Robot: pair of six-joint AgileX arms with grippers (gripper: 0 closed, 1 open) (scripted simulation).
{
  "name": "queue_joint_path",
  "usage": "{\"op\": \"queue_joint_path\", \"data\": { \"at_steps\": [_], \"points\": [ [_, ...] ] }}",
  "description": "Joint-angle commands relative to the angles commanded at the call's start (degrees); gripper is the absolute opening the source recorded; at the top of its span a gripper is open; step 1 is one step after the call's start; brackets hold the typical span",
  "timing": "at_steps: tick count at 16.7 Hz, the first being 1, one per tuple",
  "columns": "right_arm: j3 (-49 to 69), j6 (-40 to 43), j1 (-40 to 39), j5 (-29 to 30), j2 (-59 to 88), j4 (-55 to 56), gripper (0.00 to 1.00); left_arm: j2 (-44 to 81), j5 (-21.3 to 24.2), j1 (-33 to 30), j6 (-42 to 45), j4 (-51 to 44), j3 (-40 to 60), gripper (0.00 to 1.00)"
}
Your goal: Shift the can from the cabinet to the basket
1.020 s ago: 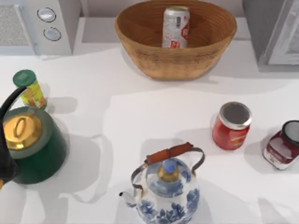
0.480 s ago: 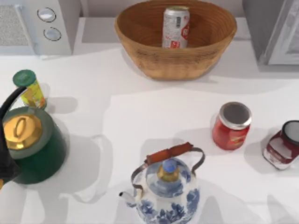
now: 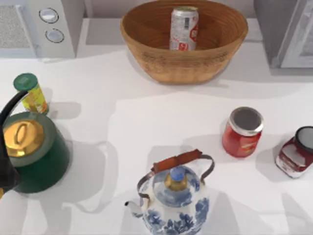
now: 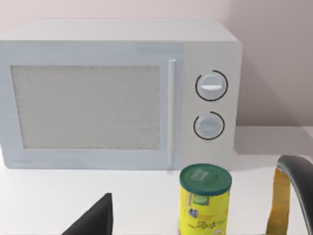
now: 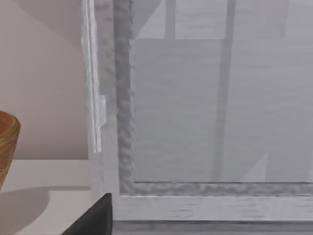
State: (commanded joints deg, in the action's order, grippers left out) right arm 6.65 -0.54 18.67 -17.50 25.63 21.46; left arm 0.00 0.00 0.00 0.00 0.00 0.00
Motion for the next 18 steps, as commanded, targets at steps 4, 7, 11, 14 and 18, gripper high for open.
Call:
{"op": "queue_joint_path", "data": {
  "at_steps": [4,7,11,14,18],
  "points": [
    [5.47,-0.40,13.40,-13.34,20.18,16.08,1.00,0.00,0.00,0.00,0.00,0.00,0.00,1.00],
    [9.25,-0.65,23.08,-23.06,35.33,27.69,1.00,0.00,0.00,0.00,0.00,0.00,0.00,1.00],
    [12.78,-0.94,33.48,-33.60,52.32,40.04,1.00,0.00,0.00,0.00,0.00,0.00,0.00,1.00],
    [14.06,-1.07,38.35,-38.62,60.48,45.78,1.00,0.00,0.00,0.00,0.00,0.00,0.00,1.00],
    [14.40,-1.11,40.06,-40.41,63.27,47.77,1.00,0.00,0.00,0.00,0.00,0.00,0.00,1.00]
  ]
}}
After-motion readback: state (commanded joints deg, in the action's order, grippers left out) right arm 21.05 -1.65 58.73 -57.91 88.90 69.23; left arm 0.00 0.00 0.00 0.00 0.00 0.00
